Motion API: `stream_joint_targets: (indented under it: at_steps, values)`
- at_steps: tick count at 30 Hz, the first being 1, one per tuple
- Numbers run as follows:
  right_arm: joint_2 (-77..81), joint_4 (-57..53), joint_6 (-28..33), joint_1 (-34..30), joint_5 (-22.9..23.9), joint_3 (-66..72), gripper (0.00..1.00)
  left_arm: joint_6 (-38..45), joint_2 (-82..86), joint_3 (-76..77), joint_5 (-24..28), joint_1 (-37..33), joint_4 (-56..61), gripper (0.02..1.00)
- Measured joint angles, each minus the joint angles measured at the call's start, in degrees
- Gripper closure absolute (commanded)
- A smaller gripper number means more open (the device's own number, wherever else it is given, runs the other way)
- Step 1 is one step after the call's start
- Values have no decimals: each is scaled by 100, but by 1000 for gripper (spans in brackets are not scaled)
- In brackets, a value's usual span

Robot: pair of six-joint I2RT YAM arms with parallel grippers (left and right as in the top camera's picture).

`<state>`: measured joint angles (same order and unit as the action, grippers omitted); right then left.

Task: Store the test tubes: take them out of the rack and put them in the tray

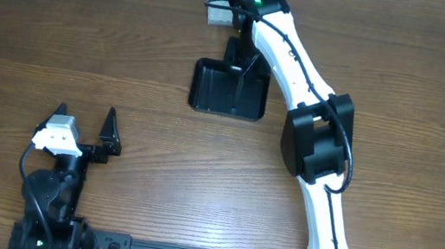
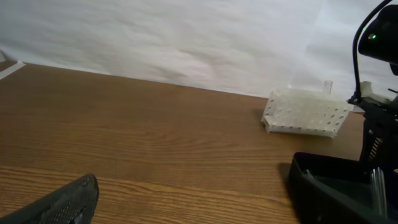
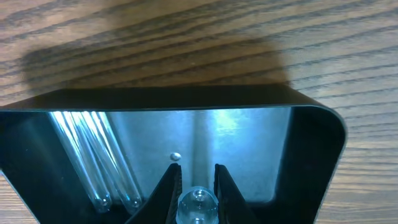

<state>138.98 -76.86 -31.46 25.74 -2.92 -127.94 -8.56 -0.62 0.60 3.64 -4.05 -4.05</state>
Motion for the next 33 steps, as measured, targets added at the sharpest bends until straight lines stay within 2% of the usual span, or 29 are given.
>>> stream_joint_targets:
  at_steps: [33]
  values:
    - [365,262,-4,37,332,-50,978,0,0,0,0,0,0,18]
